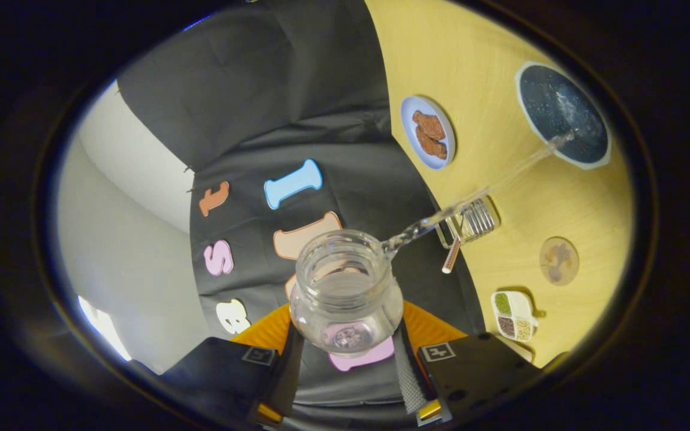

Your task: Take the bottle from table, then pour the juice into the cup, finally place the bottle on the coaster

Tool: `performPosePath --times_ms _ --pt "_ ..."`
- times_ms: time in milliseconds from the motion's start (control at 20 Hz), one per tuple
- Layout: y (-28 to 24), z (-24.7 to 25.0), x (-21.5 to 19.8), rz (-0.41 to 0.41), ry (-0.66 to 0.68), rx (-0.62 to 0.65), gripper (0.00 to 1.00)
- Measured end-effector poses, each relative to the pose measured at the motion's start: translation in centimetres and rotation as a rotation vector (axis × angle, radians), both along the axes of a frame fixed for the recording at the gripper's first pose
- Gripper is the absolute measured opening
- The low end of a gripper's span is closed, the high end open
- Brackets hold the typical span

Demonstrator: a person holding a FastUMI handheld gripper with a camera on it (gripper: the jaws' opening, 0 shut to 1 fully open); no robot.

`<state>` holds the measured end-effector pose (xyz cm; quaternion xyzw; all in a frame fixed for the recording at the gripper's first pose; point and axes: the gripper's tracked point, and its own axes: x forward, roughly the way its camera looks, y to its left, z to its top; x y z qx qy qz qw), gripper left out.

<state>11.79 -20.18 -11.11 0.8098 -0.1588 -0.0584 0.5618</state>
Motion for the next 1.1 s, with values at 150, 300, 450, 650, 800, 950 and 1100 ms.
performPosePath --times_ms 150,300,450,650,800,950,1100 --pt "-0.1 -0.1 -0.1 -0.010 -0.004 0.014 0.72" --pt "-0.4 0.1 -0.1 -0.019 -0.009 0.024 0.72" --pt "-0.6 0.4 -0.2 -0.028 -0.017 0.036 0.72" --pt "-0.8 0.5 -0.2 -0.041 -0.031 0.051 0.72" --pt "-1.0 0.7 -0.3 -0.053 -0.042 0.067 0.72" --pt "-1.5 1.2 -0.6 -0.074 -0.063 0.084 0.72" --pt "-1.7 2.1 -0.6 -0.080 -0.078 0.096 0.72"
